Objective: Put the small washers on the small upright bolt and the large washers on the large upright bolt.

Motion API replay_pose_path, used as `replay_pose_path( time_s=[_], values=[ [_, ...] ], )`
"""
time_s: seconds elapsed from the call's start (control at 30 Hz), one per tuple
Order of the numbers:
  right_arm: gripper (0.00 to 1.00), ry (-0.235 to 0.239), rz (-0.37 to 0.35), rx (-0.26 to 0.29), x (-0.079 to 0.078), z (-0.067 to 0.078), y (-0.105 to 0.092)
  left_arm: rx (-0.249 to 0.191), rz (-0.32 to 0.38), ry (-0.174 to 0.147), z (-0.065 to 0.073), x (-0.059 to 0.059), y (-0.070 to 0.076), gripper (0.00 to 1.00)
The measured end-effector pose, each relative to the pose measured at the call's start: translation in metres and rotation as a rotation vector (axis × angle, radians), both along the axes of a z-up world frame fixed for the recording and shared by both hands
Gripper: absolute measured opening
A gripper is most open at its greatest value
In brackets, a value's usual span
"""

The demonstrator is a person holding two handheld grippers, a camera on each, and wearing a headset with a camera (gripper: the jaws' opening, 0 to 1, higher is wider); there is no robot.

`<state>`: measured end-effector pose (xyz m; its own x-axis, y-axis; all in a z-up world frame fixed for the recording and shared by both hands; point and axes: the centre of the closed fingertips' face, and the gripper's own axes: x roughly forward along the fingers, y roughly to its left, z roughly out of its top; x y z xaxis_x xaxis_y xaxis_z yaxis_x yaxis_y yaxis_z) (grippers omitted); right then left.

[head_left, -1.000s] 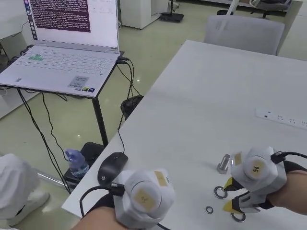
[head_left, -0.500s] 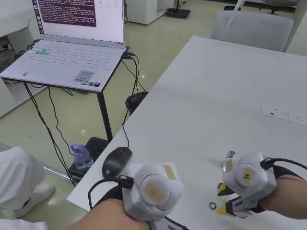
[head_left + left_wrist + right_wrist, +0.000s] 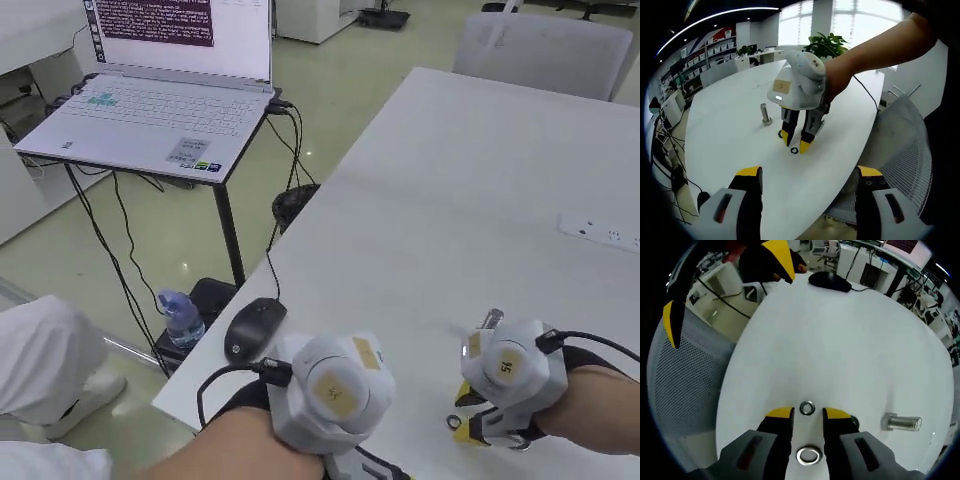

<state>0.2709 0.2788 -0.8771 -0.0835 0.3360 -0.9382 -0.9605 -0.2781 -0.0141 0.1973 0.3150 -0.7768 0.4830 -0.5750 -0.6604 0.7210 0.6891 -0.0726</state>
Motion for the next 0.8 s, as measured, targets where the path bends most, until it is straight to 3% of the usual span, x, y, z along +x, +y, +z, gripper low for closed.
replay_pose_path(
  time_s=[0.43,0.8],
  values=[
    [0.18,-0.016,-0.007,-0.030,0.0049,-0.0020,-0.0005,-0.010,0.015,0.002,-0.0019,0.0011,0.0042,0.74],
    [0.17,-0.031,0.059,-0.032,0.0022,-0.0019,-0.0011,-0.014,0.019,0.002,-0.0023,0.0023,0.0077,0.71]
  ],
)
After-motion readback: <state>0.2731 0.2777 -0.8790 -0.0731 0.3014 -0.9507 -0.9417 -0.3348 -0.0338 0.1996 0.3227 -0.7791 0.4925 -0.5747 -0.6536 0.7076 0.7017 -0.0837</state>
